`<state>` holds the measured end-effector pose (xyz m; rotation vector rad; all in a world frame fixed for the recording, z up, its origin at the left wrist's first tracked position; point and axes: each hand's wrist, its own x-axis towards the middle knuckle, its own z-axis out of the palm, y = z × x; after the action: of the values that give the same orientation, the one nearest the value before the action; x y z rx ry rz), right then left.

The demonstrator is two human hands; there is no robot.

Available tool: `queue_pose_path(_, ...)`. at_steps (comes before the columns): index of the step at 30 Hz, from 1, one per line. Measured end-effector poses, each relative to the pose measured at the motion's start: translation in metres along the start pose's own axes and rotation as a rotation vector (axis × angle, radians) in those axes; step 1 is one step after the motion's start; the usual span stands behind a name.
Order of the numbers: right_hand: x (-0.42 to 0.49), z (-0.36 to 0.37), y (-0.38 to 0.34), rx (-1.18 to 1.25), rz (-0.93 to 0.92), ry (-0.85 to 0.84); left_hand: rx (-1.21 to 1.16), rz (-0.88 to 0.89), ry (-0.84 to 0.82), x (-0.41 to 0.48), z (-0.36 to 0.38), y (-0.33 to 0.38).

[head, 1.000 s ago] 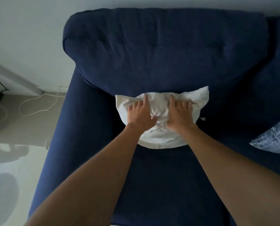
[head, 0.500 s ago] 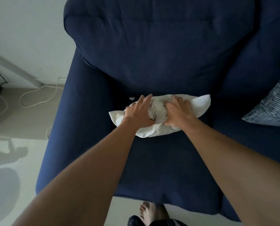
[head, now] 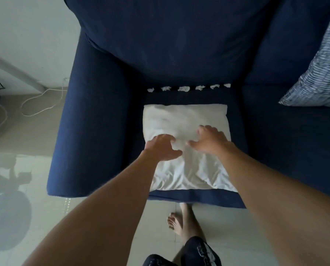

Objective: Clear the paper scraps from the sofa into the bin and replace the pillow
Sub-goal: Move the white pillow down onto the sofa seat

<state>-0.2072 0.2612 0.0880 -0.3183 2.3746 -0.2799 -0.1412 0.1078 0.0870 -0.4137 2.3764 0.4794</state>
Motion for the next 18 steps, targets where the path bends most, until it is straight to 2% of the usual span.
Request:
queue_pose_path(2,0.018,0.017,0.011,0.043,-0.014,0.136,-0.068,-0.041,0.161,0.012,0.009,-0.003)
queue_pose_path(5,0.042,0.036,0.025,0.108,0.089,0.199,-0.198,-0.161,0.322,0.034,0.023,-0.009)
queue_pose_path(7,0.051,0.048,0.035,0.172,0.184,0.246,-0.284,-0.282,0.312,0.049,0.032,-0.014)
queue_pose_path(10,0.055,0.067,0.049,0.308,0.329,0.232,-0.475,-0.437,0.204,0.061,0.049,-0.021)
queue_pose_path(13,0.047,0.082,0.053,0.452,0.353,0.204,-0.625,-0.413,0.171,0.054,0.063,-0.018)
queue_pose_path(18,0.016,0.081,0.039,0.486,0.289,0.371,-0.647,-0.338,0.243,0.028,0.059,-0.006)
